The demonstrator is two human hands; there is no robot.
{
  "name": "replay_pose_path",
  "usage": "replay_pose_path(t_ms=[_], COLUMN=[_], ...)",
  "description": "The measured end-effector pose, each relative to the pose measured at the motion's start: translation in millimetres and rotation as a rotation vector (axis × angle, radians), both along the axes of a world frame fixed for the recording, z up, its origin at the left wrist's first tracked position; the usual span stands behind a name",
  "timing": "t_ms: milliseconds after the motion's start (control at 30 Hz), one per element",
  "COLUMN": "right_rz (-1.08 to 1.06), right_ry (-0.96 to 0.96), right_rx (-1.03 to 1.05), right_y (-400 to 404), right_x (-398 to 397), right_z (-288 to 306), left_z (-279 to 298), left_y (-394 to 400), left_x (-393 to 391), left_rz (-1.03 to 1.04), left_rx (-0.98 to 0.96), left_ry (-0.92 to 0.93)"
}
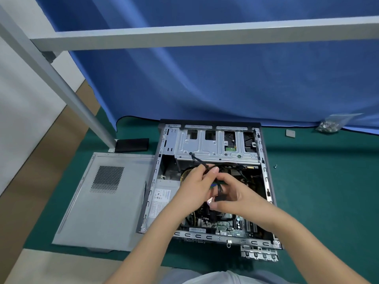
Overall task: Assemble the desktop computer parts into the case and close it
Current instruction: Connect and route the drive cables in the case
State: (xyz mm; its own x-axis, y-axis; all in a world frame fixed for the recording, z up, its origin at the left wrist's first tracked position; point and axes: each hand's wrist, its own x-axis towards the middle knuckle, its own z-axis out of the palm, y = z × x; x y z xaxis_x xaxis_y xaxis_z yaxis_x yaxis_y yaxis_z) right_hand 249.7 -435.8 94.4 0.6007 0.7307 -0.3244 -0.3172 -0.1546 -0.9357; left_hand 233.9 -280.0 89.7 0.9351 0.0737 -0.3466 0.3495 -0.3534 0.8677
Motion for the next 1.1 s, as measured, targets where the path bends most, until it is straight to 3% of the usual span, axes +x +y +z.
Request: replay_pose_path(t_ms=[133, 267, 367, 533, 600, 767, 1100], right_rz=[-0.112, -0.252, -0.331, -0.474, -0.529, -0.521, -0.496], right_ry=[0.159, 0.057, 0.128, 0.270, 0.212, -0.161, -0.208], right_rx=[0.164, 0.028, 0.115, 0.279, 0.189, -0.177, -0.125], right_y=[-5, -8, -14, -28, -34, -38, -36], right_x=[3, 9, 13, 16, 18, 17, 9], right_z=[-1, -3, -5, -6, -7, -18, -16], left_z=[-1, -5, -9, -11, -9, -10, -10], left_y=[1, 8, 17, 41, 50, 60, 52], left_x=[0, -2, -3, -5, -6, -10, -17], left_rz=[-0.024, -0.027, -0.012, 0.160, 0.224, 0.340, 0.240], left_rx=[-0.027, 0.045, 0.025, -0.032, -0.117, -0.423, -0.510], left_ry=[-0.056, -0.092, -0.078, -0.068, -0.057, -0.014, -0.082])
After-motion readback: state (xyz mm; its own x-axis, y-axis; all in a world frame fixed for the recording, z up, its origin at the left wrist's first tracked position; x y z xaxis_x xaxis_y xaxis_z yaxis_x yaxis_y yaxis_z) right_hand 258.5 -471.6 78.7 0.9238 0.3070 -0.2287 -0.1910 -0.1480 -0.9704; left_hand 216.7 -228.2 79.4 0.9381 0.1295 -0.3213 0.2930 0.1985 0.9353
